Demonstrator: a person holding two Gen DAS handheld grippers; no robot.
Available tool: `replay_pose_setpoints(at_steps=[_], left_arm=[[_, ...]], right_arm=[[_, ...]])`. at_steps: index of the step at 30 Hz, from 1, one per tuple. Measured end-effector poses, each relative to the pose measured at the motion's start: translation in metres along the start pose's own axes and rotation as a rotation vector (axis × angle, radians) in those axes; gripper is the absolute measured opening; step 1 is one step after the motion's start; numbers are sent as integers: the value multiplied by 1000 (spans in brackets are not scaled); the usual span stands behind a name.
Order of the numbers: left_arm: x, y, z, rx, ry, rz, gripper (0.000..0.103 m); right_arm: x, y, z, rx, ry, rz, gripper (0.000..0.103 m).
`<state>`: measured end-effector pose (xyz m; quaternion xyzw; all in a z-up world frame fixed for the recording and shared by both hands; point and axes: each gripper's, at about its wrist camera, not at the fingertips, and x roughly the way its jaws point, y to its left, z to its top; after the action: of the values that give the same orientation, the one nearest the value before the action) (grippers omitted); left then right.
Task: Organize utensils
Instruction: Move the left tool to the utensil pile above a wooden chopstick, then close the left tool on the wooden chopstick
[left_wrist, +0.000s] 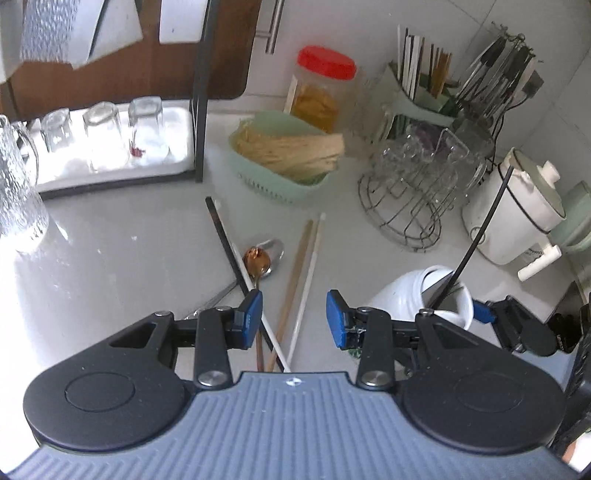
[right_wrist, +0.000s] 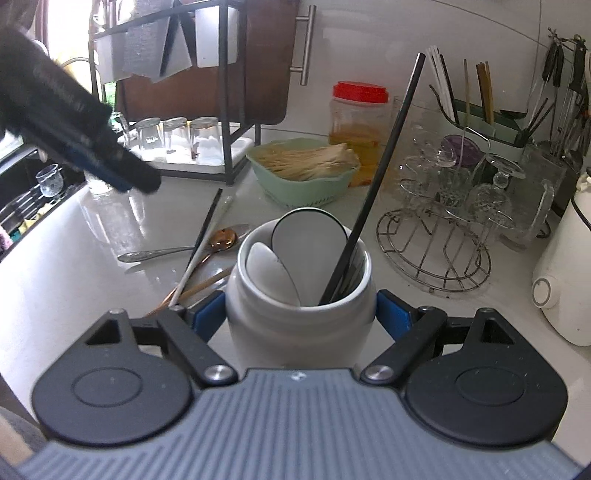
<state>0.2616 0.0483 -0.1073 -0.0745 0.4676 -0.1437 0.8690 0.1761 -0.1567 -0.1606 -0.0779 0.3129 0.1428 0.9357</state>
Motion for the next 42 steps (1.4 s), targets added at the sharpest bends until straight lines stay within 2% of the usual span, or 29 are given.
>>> replay_pose_setpoints(at_steps=[9, 14, 18, 25, 32, 35, 42], left_arm=[[39, 8, 5, -16, 49, -34, 43], [70, 5, 8, 20, 102, -59, 41], [97, 0, 10, 60, 137, -53, 27], [130, -7, 15, 152, 162, -19, 21], [144, -9, 16, 190, 174, 6, 17], [147, -8, 13, 190, 185, 9, 8], [139, -8, 11, 171, 169, 21, 7]], right_arm=[[1, -4, 0, 4, 0, -8, 89], [1, -2, -1, 6, 2, -13, 89], [3, -2, 0, 10, 4, -20, 89], [3, -2, 1, 24, 12, -32, 89], [3, 0, 1, 30, 12, -41, 90], [4, -1, 1, 29, 12, -42, 90], [4, -1, 1, 25, 10, -41, 90]])
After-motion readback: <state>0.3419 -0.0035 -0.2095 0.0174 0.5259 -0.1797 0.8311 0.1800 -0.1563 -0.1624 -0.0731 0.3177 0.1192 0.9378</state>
